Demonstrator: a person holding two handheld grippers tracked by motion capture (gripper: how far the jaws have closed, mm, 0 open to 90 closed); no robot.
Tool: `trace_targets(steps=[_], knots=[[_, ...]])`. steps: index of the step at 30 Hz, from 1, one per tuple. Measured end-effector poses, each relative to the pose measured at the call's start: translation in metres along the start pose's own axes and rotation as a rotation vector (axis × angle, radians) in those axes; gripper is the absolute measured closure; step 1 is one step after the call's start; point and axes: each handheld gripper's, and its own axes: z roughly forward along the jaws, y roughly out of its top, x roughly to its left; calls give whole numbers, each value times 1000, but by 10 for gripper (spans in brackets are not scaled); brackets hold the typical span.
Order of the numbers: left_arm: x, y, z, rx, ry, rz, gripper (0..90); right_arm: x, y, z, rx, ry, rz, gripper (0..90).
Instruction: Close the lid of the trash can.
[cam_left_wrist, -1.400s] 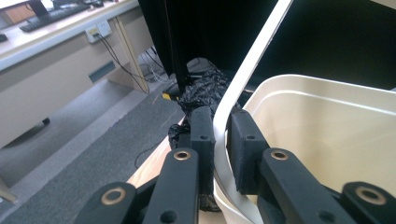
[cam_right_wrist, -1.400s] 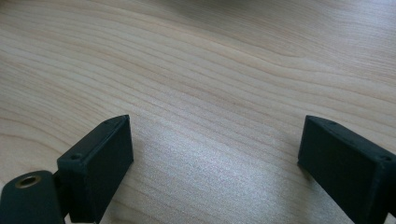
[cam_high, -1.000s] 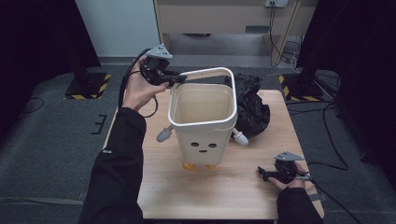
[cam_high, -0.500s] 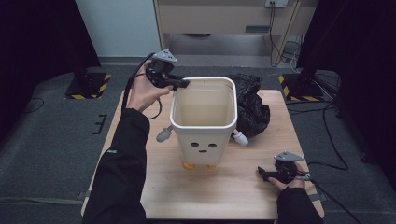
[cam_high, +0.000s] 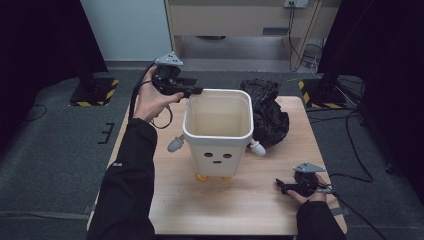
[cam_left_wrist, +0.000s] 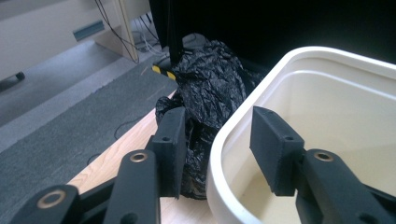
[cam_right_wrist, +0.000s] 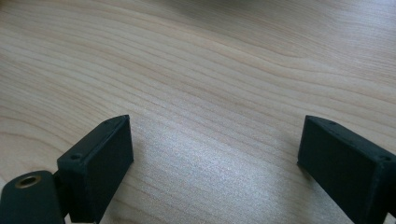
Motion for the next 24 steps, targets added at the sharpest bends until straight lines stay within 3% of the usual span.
trace_targets(steps=[13,24], knots=[[-2,-12,-23,-88,68,-8,428,0,0,0,1,-3,2,102],[-4,-37,-35,-127,119,-76,338,0,0,0,5,-12,2,98]])
